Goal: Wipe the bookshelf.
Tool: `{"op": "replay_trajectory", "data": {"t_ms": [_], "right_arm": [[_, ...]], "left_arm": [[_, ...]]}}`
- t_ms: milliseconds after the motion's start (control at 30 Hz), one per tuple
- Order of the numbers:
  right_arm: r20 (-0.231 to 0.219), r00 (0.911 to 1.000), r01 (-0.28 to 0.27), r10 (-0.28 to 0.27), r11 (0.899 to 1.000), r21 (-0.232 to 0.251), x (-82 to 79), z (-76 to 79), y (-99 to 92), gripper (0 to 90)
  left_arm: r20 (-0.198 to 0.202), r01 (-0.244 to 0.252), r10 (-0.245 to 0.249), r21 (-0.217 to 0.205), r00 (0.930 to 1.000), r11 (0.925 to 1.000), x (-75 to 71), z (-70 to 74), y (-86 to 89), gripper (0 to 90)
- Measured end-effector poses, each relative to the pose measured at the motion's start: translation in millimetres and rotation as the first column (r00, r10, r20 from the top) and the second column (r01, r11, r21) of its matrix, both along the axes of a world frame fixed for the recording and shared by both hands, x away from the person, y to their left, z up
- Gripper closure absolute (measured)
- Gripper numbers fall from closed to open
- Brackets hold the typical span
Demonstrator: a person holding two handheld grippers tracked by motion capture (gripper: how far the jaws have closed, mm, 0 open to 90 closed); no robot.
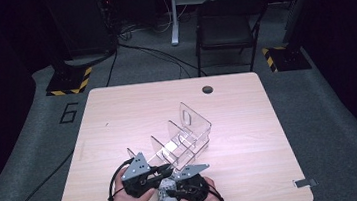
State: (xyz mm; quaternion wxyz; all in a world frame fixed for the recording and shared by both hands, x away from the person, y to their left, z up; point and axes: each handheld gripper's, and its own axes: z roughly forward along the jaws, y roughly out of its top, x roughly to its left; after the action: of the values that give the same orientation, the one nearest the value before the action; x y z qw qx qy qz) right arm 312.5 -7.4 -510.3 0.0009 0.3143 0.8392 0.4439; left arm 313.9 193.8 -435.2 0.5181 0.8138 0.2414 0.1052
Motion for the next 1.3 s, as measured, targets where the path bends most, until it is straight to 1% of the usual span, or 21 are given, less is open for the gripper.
{"op": "replay_trajectory", "data": {"t_ms": [67, 133, 167, 233, 300, 333, 367, 433, 500, 533, 667, 733, 800, 933, 1033, 1067, 1133, 1167, 1200, 1233, 1300], "right_arm": [[0.012, 0.9997, 0.022, -0.022, 1.0, -0.009, 6.8, 0.1, -7.2, 70.3], [0.012, 0.9977, 0.067, -0.067, 0.998, -0.002, 13.4, -0.4, -15.4, 70.3], [0.0, 0.9956, 0.094, -0.094, 0.996, 0.002, 14.8, -0.2, -18.0, 70.2], [0.009, 0.9932, 0.116, -0.116, 0.993, 0.006, 15.2, -0.2, -19.8, 69.7], [0.017, 0.9953, 0.096, -0.096, 0.995, -0.002, 10.3, -0.2, -15.0, 69.7], [0.001, 0.9969, 0.079, -0.079, 0.997, 0.01, 6.0, -0.7, -9.9, 69.7], [0.016, 0.9992, 0.038, -0.038, 0.999, 0.012, 3.7, -1.6, -5.4, 69.9], [0.033, 0.9995, 0.003, -0.003, 1.0, -0.011, -0.6, -0.2, 1.6, 70.4], [0.021, 0.9998, 0.004, -0.004, 1.0, -0.005, 2.7, 0.0, -0.7, 71.6], [0.006, 0.9995, 0.03, -0.03, 1.0, 0.006, 5.3, -0.4, -4.3, 71.8], [0.006, 0.9924, 0.123, -0.123, 0.992, 0.024, 18.1, 1.1, -24.9, 72.2], [0.017, 0.9862, 0.164, -0.165, 0.986, 0.043, 23.8, 3.6, -35.4, 72.5], [0.005, 0.9771, 0.212, -0.213, 0.974, 0.075, 28.7, 6.9, -44.0, 72.9], [0.021, 0.9658, 0.255, -0.259, 0.961, 0.106, 36.7, 12.7, -55.3, 73.5], [0.03, 0.9671, 0.247, -0.253, 0.961, 0.122, 32.7, 17.2, -54.3, 73.9], [0.042, 0.9703, 0.231, -0.238, 0.964, 0.13, 29.9, 17.9, -52.1, 74.1], [0.058, 0.9783, 0.191, -0.199, 0.975, 0.117, 24.3, 19.0, -45.3, 74.2], [0.071, 0.9796, 0.18, -0.188, 0.977, 0.11, 22.7, 19.2, -42.6, 74.2], [0.086, 0.979, 0.176, -0.185, 0.98, 0.095, 23.1, 19.7, -42.3, 74.2], [0.075, 0.9775, 0.19, -0.197, 0.977, 0.098, 23.8, 20.3, -42.9, 74.2], [0.081, 0.9684, 0.227, -0.236, 0.968, 0.109, 29.6, 20.7, -49.5, 74.3]], "left_arm": [[0.006, -0.007, 0.007, 0.002, 1.0, 1.0, 0.0, 0.0, 0.4, 79.4], [0.008, -0.009, 0.009, 0.0, 0.9999, 1.0, 0.5, 0.0, 0.9, 79.8], [0.005, -0.007, 0.007, -0.001, 1.0, 1.0, 0.5, 0.0, 1.0, 79.8], [0.008, -0.007, 0.007, 0.004, 0.9999, 1.0, 0.4, 0.2, 0.6, 79.8], [0.008, -0.008, 0.008, 0.004, 0.9999, 1.0, 0.4, 0.3, 0.6, 79.8], [0.009, -0.009, 0.009, 0.004, 0.9999, 0.9999, 0.3, 0.2, 0.6, 79.8], [0.009, -0.01, 0.01, 0.005, 0.9999, 0.9999, 0.1, 0.2, 0.5, 79.8], [0.013, -0.015, 0.015, 0.003, 0.9998, 0.9999, -0.1, -0.1, 0.6, 80.0], [0.003, -0.012, 0.012, -0.004, 0.9999, 0.9999, -0.5, -0.2, 1.0, 80.1], [0.002, -0.015, 0.015, -0.005, 0.9999, 0.9999, -0.7, -0.3, 1.2, 80.2], [0.001, -0.013, 0.013, -0.006, 0.9999, 0.9999, -0.6, -0.4, 1.2, 80.2], [-0.001, -0.014, 0.014, -0.008, 0.9999, 0.9999, -0.7, -0.4, 1.1, 80.2], [0.003, -0.014, 0.014, -0.007, 0.9999, 0.9999, -0.4, -0.4, 1.2, 80.1], [0.003, -0.017, 0.017, -0.011, 0.9999, 0.9998, -0.4, -0.7, 1.0, 80.1], [0.002, -0.015, 0.016, -0.012, 0.9999, 0.9998, -0.2, -0.8, 1.2, 80.0], [0.002, -0.015, 0.015, -0.013, 0.9999, 0.9998, -0.1, -0.9, 1.2, 80.0], [0.003, -0.014, 0.014, -0.013, 0.9999, 0.9998, 0.0, -0.9, 1.2, 79.9], [0.003, -0.015, 0.015, -0.013, 0.9999, 0.9998, -0.1, -0.9, 1.3, 79.9], [0.005, -0.014, 0.014, -0.013, 0.9999, 0.9998, -0.1, -1.0, 1.4, 80.0], [0.005, -0.014, 0.014, -0.013, 0.9999, 0.9998, -0.1, -1.0, 1.5, 80.0], [0.005, -0.013, 0.013, -0.013, 0.9999, 0.9998, -0.1, -1.0, 1.5, 79.9]]}}
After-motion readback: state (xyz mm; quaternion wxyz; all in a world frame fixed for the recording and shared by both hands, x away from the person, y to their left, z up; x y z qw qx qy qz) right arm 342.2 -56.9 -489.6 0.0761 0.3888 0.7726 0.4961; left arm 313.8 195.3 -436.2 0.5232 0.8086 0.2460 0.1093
